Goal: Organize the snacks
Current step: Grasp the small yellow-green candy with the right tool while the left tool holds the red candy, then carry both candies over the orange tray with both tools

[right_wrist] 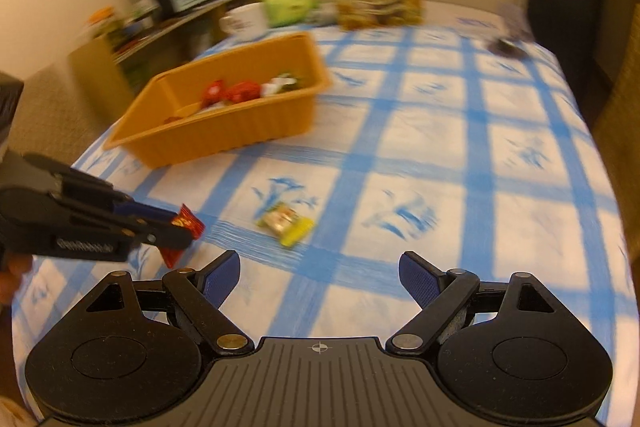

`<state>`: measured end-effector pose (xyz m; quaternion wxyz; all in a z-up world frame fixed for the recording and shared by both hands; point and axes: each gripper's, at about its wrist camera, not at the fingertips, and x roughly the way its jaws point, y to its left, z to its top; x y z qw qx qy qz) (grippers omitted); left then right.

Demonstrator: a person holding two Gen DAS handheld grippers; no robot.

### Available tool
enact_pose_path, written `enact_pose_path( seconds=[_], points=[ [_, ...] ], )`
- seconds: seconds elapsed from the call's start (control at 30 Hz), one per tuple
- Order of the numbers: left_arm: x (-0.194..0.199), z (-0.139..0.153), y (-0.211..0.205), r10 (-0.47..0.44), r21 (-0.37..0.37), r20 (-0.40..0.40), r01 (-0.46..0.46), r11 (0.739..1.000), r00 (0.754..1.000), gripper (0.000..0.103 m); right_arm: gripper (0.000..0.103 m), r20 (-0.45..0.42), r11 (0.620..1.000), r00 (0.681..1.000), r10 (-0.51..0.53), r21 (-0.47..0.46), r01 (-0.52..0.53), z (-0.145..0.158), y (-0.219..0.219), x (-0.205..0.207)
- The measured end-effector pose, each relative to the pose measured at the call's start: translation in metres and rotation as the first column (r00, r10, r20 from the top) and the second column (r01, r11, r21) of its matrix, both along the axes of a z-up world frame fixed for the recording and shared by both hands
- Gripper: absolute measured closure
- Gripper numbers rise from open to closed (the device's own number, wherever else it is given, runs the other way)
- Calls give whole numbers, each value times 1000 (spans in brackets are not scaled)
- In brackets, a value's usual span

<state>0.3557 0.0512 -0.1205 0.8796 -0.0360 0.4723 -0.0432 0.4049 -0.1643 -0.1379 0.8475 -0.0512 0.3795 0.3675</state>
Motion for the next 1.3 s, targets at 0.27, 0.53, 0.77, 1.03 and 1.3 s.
enact_pose_path(
  seconds=[0.27,0.53,0.77,1.03,1.3],
  points=[
    [-24,6,39,126,5,2,-126,992,992,85,36,29,988,989,142,-72,-140,-21,28,25],
    [-39,10,60,198,9,2,-198,980,980,85,48,64,958,963,262,-136,-252,-32,54,34],
    [-50,13,67,223,13,5,-223,975,975,85,57,88,944,950,300,-169,-282,-40,65,37],
    [-56,17,65,220,15,14,-221,975,975,85,80,73,957,965,253,-163,-239,-38,73,28],
    [-62,21,61,212,13,23,-213,977,977,85,81,44,973,985,167,-172,-157,-35,76,19]
  ],
)
